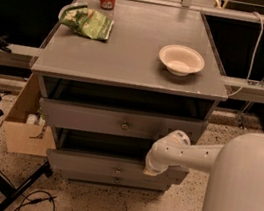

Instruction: Open middle drawer

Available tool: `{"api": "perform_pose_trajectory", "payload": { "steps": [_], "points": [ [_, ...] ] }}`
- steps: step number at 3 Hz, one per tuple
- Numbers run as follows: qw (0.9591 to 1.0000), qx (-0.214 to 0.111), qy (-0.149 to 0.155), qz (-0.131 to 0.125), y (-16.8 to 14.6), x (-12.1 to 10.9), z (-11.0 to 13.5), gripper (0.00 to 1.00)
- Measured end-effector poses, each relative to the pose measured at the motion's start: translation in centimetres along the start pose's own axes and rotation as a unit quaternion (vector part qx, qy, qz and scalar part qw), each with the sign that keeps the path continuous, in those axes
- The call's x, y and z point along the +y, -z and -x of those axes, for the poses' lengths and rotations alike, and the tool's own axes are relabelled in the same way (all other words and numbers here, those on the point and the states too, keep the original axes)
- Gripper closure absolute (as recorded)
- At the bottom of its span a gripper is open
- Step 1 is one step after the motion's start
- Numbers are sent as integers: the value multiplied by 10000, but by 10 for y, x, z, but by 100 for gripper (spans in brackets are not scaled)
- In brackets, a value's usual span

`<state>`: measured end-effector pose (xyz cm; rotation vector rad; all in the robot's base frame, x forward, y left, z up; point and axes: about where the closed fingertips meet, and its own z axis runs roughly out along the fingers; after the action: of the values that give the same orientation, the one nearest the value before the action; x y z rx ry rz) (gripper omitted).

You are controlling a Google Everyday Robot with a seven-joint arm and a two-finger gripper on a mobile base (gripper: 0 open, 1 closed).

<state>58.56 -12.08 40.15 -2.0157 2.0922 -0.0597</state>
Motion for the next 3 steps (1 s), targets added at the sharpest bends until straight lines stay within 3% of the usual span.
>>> {"api": "perform_pose_trajectory", "payload": {
  "steps": [1, 2, 3],
  "points": [
    [10000, 0, 0, 0, 0, 0, 0, 15],
    [10000, 0, 0, 0, 0, 0, 0, 0],
    [10000, 0, 0, 0, 0, 0, 0, 0]
  ]
}}
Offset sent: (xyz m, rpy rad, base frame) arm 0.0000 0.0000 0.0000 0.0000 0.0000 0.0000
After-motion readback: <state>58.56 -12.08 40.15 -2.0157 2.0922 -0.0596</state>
